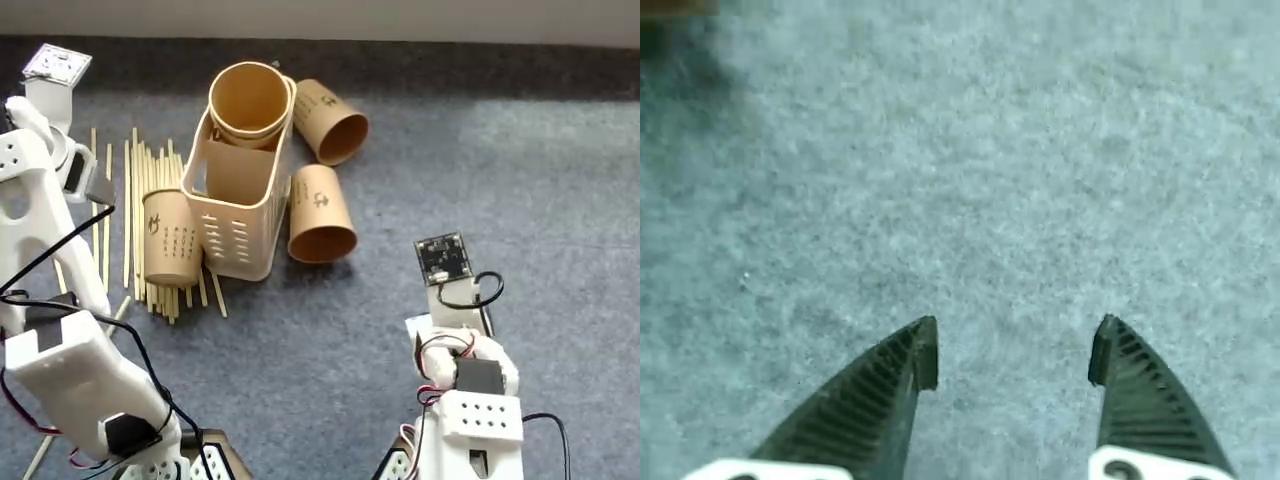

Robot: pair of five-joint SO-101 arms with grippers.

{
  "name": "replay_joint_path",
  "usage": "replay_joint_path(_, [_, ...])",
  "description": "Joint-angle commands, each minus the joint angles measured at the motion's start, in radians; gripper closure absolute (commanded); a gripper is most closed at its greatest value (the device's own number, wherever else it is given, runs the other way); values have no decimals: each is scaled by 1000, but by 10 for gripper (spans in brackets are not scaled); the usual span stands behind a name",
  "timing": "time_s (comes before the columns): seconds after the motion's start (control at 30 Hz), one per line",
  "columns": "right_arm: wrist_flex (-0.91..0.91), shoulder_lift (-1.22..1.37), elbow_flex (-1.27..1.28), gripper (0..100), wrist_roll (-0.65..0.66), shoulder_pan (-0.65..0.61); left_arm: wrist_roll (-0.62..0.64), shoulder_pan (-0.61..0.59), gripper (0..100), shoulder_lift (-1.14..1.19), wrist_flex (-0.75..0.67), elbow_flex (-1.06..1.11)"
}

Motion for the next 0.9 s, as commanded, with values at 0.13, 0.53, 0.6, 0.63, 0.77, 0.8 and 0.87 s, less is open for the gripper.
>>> replay_joint_path(0.13, [-48, -13, -18, 752, -123, -128, 353, 120, 723, 41, -112, -81])
replay_joint_path(0.53, [-51, -13, 59, 752, -121, -128, 609, 234, 726, 206, 43, -104])
replay_joint_path(0.6, [-53, -15, 58, 752, -121, -128, 555, 228, 727, 191, 160, -150])
replay_joint_path(0.63, [-53, -15, 56, 752, -121, -128, 534, 220, 735, 182, 198, -157])
replay_joint_path(0.77, [-53, -15, 56, 752, -121, -128, 480, 160, 875, 143, 201, -102])
replay_joint_path(0.8, [-53, -15, 58, 752, -121, -128, 457, 154, 915, 143, 201, -84])
replay_joint_path(0.87, [-53, -15, 56, 752, -121, -128, 420, 153, 985, 147, 201, -45])
